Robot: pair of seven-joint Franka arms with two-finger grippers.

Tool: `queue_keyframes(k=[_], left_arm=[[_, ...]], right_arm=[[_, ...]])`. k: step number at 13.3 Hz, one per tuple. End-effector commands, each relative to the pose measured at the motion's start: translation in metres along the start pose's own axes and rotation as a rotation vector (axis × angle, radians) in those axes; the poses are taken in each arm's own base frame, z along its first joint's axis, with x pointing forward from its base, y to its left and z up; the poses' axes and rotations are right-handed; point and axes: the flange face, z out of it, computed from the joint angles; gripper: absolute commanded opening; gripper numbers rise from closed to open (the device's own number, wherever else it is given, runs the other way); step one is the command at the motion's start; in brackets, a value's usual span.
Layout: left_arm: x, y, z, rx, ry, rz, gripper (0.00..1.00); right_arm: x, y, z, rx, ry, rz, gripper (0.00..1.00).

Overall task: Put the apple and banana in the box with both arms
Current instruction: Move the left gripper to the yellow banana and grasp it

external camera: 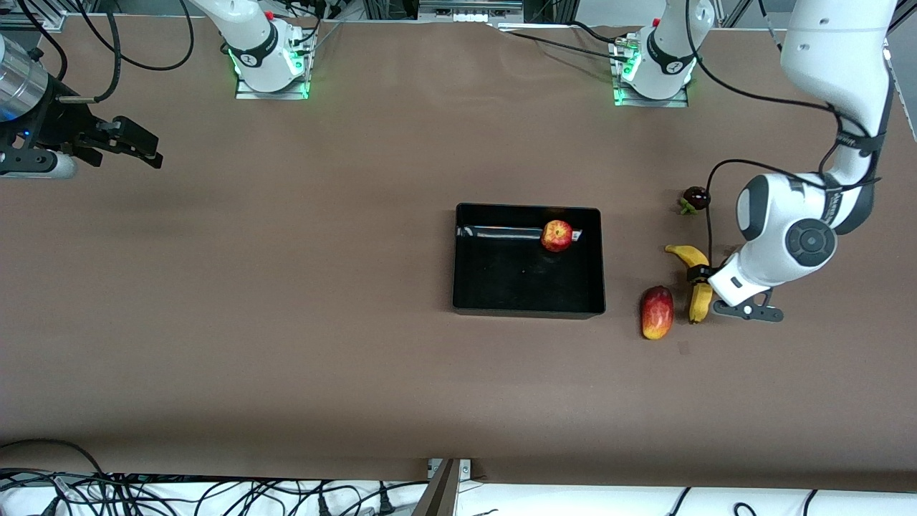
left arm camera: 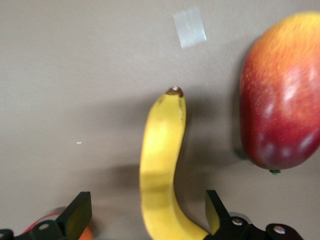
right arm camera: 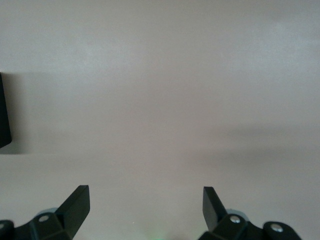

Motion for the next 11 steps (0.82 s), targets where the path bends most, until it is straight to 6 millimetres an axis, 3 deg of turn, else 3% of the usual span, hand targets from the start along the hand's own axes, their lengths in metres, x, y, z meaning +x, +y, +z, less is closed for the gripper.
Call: queue_keyframes(k=[1,3,5,6,8,11], left_arm=[[-0.003,-0.005,0.014,-0.029,-0.009,0.056,0.69],[-0.009,-0.007,0.033,-0.04,-0.04,0.054,0.6],[-0.012,-0.001,0.04,-0.064,-0.054,0.042,0.14],[-0.011,0.001,0.039,-0.065,-0.055,0.045,0.0],[-0.011,0.0,0.027,-0.066,-0.047,0.04,0.0],[-0.013,-0.002,-0.036,-0.088,-0.103,0.025,0.0]], right_arm=[[0.004,0.005,-0.009,-0.015,0.015,-0.005,1.0],[0.004,0.004,-0.007,-0.017,0.003,0.002,1.0],[0.004,0.003,-0.007,-0.023,0.003,-0.001,1.0],[0.005,0.003,-0.007,-0.022,0.009,0.001,1.0],[0.006,0.003,-0.007,-0.023,0.013,0.001,1.0],[0.006,0.003,-0.007,-0.025,0.014,0.002,1.0]])
